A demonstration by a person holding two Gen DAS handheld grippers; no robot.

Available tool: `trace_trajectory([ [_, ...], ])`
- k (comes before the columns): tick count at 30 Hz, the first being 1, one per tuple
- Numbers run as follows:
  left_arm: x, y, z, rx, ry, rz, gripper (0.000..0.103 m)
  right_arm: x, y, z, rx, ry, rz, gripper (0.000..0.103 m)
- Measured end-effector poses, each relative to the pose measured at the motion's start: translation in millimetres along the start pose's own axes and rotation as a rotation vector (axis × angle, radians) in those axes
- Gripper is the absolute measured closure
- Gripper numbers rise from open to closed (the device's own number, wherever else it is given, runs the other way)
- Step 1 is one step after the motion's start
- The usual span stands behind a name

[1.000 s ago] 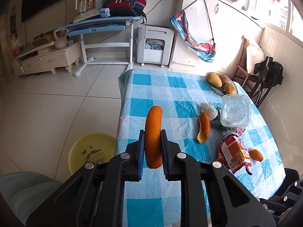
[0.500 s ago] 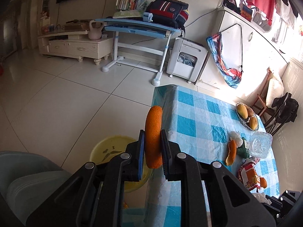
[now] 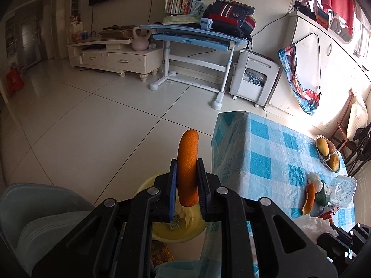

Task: Collect trash
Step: 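Open the left gripper to drop the bread while the right gripper releases the tissue into the basin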

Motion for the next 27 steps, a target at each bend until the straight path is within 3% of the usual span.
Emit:
trace_trajectory([
  [9, -29.4, 4.1, 26.8, 0.096, 0.056, 0.068, 0.086, -44.0, 16.7, 7.6, 0.042, -0.006, 0.041, 0.093],
  [11, -35.8, 5.3, 33.3, 0.132, 0.061, 0.081, 0.077, -55.9, 20.4, 9.4, 0.057, -0.005, 0.057, 0.093],
  [13, -38.0, 6.2, 41.1, 0.171, 0.078, 0.078, 0.060, -67.4, 23.1, 12.3, 0.071, -0.004, 0.073, 0.093],
  [16, -35.7, 5.7, 53.5, 0.228, 0.093, 0.060, 0.049, -87.0, 25.9, 14.9, 0.087, 0.001, 0.099, 0.093],
  [22, -27.0, 4.1, 71.7, 0.313, 0.115, 0.020, 0.039, -124.2, 26.6, 16.8, 0.073, 0.014, 0.144, 0.093],
  [27, -24.8, 7.1, 68.5, 0.298, 0.125, 0.008, 0.035, -146.7, 23.5, 14.1, 0.028, 0.035, 0.185, 0.089],
])
Point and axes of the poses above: each gripper's, at about its wrist camera, not at the fingertips, and x roughly against the way its jaws point, z to its left, y to its top, the point moved 4 cm from there along -x, roughly the way its jaws point, and after that the axes turned 8 degrees about -x, right-handed, at the moved point
